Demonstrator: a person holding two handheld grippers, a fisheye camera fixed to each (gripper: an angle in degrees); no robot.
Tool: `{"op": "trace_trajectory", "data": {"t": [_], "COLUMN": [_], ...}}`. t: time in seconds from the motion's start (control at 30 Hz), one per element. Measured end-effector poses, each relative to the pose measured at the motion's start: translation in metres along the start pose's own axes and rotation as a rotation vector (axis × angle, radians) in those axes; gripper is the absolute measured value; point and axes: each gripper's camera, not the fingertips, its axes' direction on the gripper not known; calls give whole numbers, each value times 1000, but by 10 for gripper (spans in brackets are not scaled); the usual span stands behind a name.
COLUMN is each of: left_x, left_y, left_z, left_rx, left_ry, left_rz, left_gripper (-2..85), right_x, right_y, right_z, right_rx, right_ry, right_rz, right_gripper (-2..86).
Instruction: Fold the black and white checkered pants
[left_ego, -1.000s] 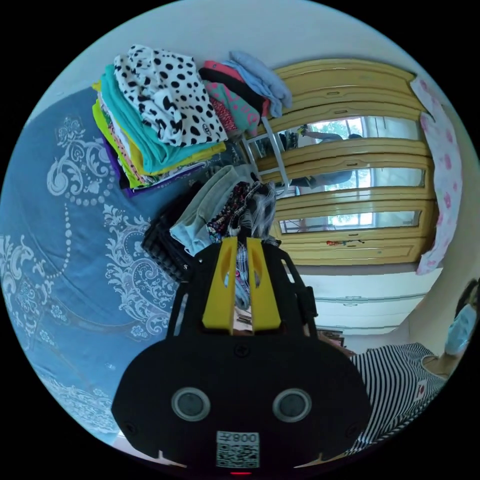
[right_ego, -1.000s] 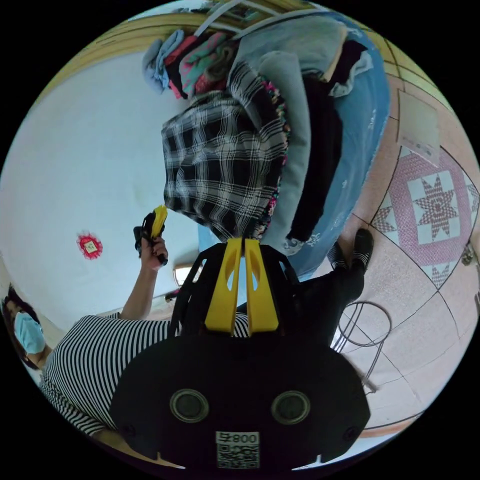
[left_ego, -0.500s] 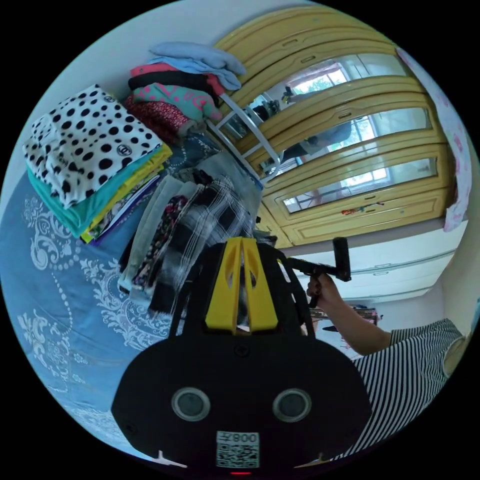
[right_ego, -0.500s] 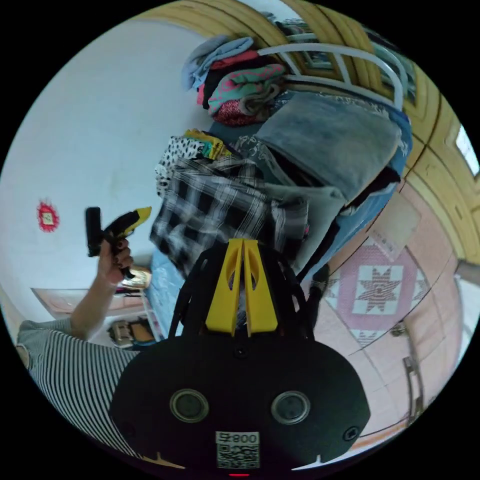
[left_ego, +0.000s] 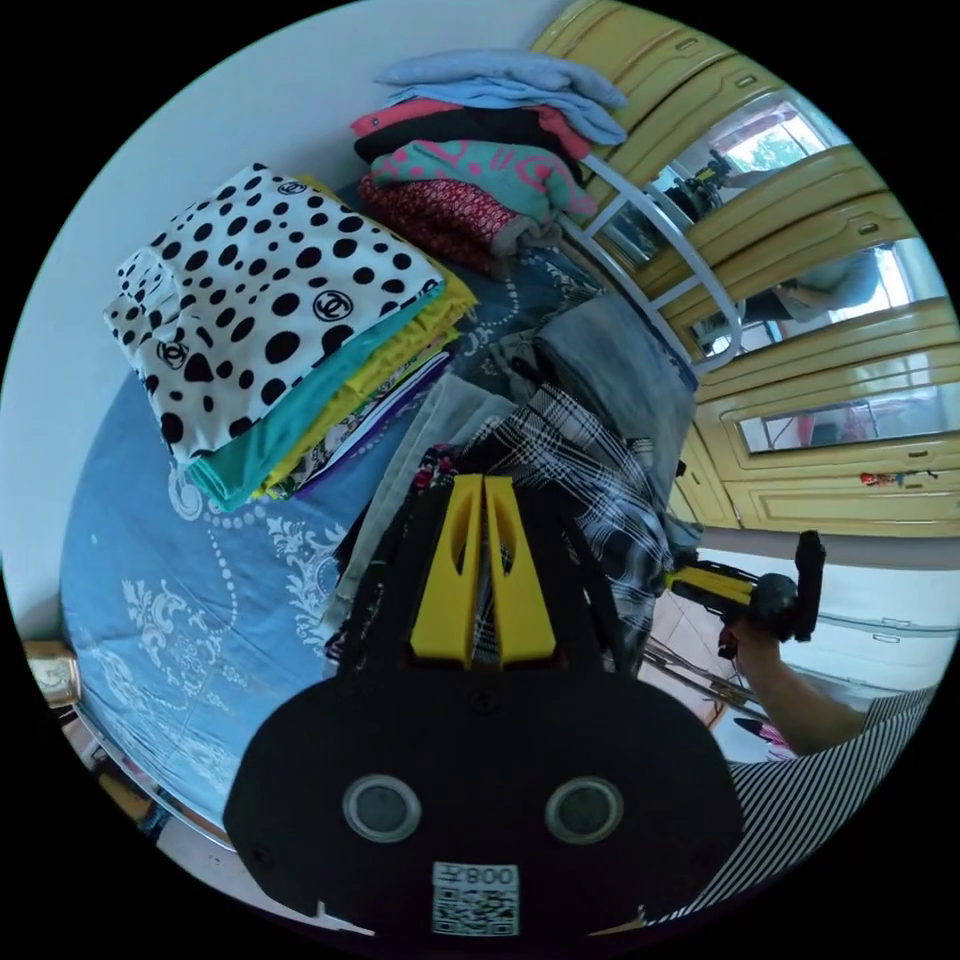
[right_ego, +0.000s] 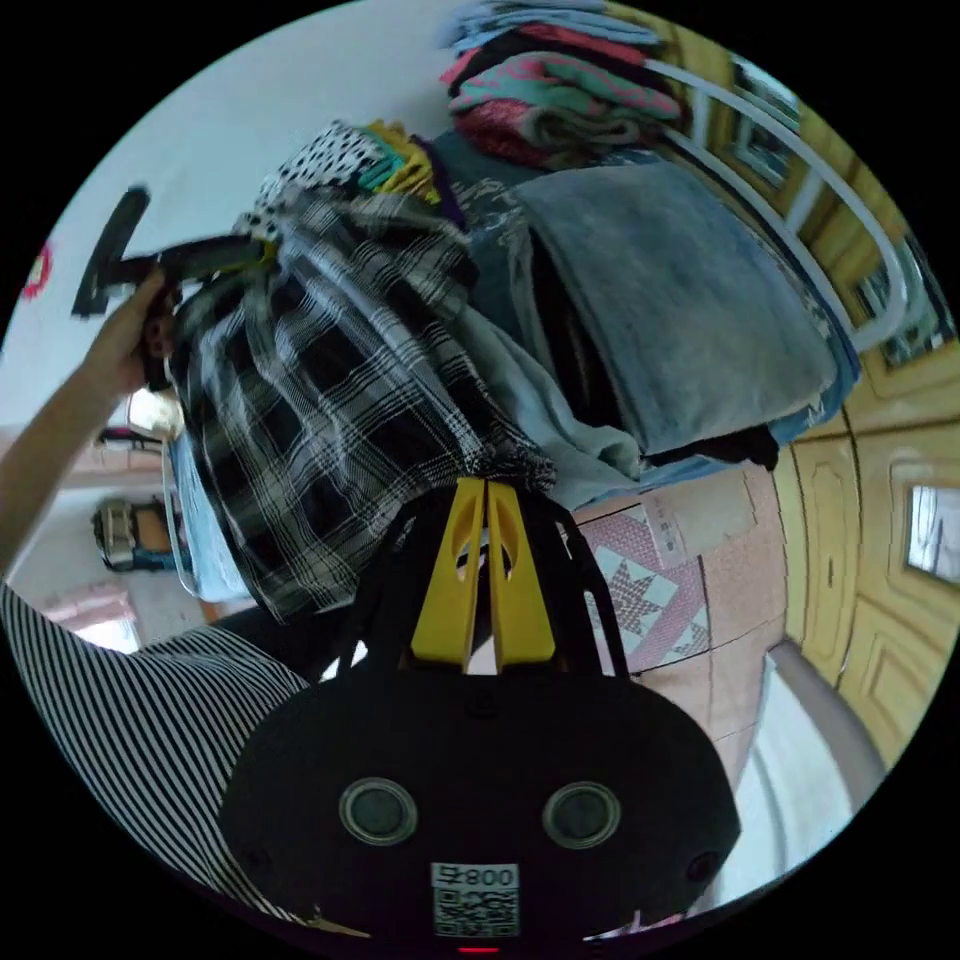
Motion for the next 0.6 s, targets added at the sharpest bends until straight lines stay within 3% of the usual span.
{"op": "trace_trajectory", "data": {"t": [0.17, 0.4, 0.6], "left_x": [1, -33, -34], "left_y": [-2, 12, 48], "left_z": [17, 29, 15], "left_rx": [-17, -3, 76], "left_ry": [-27, 138, 65], "left_rz": [36, -41, 56], "left_gripper": [3, 1, 0], "right_x": [-26, -23, -19], "right_y": [-27, -71, -94], "right_z": [11, -3, -52], "right_rx": [-58, -132, 10], "right_ry": [42, -80, -23], "right_rz": [-115, -121, -82], "right_gripper": [0, 0, 0]}}
